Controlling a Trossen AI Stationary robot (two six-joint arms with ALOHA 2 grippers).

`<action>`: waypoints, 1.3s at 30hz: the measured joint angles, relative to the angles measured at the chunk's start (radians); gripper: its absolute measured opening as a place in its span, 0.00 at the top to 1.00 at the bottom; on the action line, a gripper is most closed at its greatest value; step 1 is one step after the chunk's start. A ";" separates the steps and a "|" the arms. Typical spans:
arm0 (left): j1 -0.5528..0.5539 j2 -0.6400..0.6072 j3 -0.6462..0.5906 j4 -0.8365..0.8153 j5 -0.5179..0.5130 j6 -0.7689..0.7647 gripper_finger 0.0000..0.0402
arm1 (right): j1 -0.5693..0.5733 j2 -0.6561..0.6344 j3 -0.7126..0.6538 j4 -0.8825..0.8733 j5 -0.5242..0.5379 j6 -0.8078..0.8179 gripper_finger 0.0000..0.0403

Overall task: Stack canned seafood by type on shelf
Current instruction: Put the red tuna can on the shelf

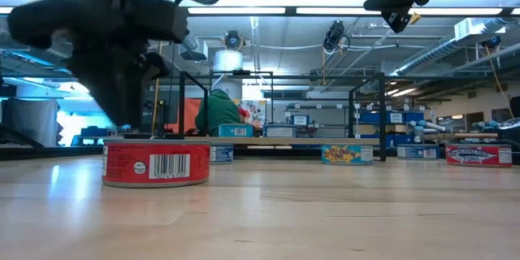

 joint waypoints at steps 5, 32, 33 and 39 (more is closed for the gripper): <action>-0.001 0.053 0.000 0.002 0.003 0.028 0.66 | -0.004 0.000 0.000 0.000 0.000 -0.003 0.96; 0.018 0.095 0.150 -0.022 0.092 0.026 1.00 | -0.016 0.000 0.000 0.001 0.000 -0.026 0.97; 0.024 0.095 0.169 -0.021 0.108 0.026 1.00 | -0.016 0.000 0.000 0.001 0.000 -0.027 0.97; 0.072 0.094 0.279 -0.005 0.208 0.021 1.00 | -0.016 0.000 0.000 0.001 -0.017 -0.021 0.96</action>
